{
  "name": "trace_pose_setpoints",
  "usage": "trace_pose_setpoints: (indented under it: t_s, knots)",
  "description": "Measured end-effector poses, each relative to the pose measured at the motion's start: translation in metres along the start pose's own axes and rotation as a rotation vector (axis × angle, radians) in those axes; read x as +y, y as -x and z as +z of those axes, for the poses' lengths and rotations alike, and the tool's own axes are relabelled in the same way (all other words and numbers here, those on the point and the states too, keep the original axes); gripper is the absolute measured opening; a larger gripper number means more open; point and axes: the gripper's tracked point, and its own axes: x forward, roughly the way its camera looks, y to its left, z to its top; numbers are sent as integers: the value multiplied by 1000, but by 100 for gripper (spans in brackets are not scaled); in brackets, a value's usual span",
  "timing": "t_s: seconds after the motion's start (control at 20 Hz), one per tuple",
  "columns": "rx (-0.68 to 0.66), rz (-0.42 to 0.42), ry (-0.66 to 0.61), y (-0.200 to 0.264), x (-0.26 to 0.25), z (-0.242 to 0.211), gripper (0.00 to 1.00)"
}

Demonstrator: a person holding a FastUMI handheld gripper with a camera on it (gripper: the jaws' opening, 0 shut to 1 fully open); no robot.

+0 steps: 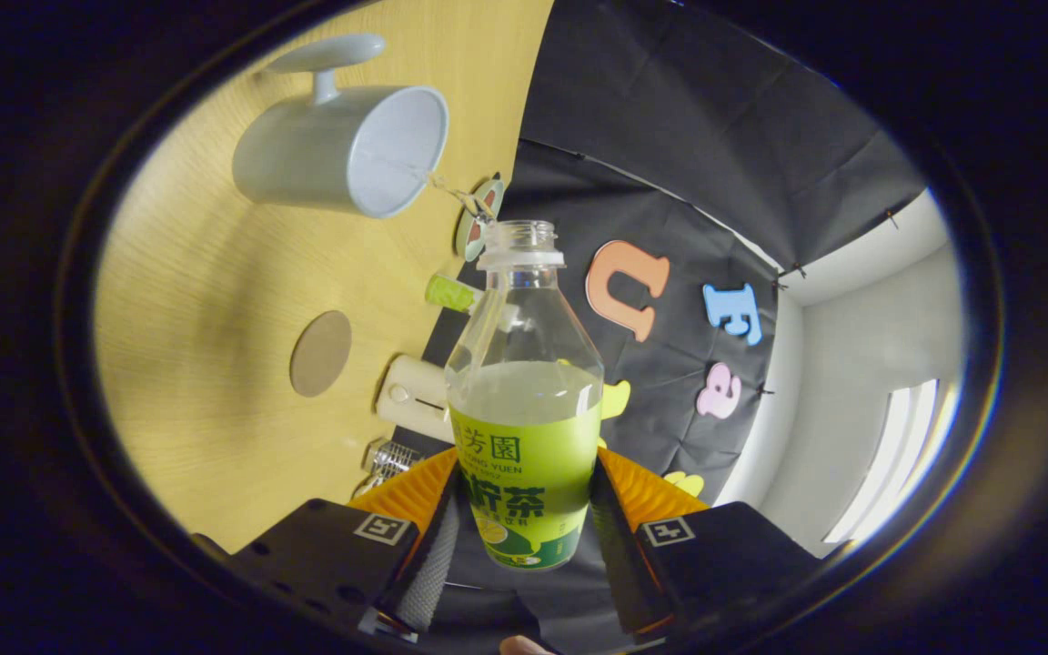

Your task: Take the bottle from table, then pour the juice into the cup, finally place the bottle on the coaster

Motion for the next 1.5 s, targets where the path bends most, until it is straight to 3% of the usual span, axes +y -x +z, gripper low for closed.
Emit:
trace_pose_setpoints:
  t_s: [1.5]
  knots:
    - [-63,-104,179,-2,-27,16,77]
